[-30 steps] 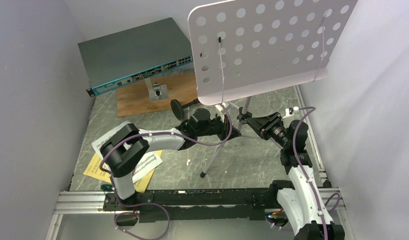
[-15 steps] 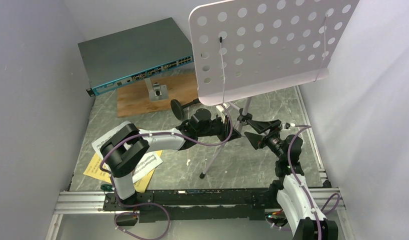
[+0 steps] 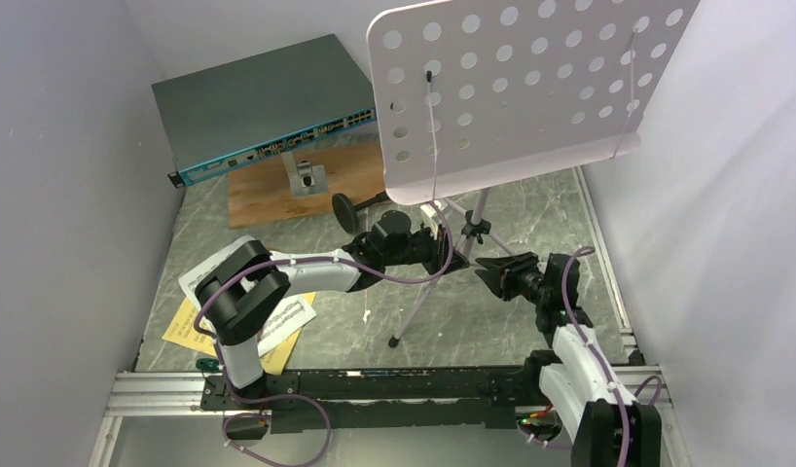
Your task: Set up the instrument practice props
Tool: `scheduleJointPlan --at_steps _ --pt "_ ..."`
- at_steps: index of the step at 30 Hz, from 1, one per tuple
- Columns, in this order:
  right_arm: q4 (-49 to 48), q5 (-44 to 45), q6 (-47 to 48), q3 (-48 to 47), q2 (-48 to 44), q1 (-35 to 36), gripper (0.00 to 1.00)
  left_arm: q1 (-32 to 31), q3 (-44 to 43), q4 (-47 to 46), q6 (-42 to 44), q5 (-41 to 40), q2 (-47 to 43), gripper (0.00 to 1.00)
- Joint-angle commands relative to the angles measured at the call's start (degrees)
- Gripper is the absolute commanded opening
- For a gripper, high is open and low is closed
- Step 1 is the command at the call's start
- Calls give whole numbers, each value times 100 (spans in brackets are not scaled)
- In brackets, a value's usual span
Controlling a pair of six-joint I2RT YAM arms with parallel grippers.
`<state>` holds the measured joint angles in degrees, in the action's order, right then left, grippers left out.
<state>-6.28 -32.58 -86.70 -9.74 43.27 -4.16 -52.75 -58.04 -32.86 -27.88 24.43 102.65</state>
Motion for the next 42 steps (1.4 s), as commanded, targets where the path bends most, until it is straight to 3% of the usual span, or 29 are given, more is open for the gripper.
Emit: scheduleJointPlan --at_steps 1,5,10,15,26,32,37,42 --pt "799 -327 1316 -976 349 -14 34 -20 246 1551 -289 -96 353 0" --pt "1784 -70 2812 -1865 131 -13 35 -22 195 1612 -284 -111 322 0" --pt "2629 289 4573 -2581 -316 -14 66 -25 123 1663 -329 -77 287 0" --pt "3070 594 5447 -3012 -528 -14 80 -12 131 1690 -389 -136 150 12" --pt "2897 569 5664 -3151 -216 -14 82 34 87 1772 -517 -122 -113 51" --pt "3022 587 5940 -3283 -152 -14 85 145 241 1634 -660 -44 -357 62" --pt "3026 676 6026 -3320 -104 -14 87 198 335 1738 -622 -67 -520 63" --pt "2694 564 5798 -3113 -54 -15 82 256 332 2014 -516 -246 -484 54"
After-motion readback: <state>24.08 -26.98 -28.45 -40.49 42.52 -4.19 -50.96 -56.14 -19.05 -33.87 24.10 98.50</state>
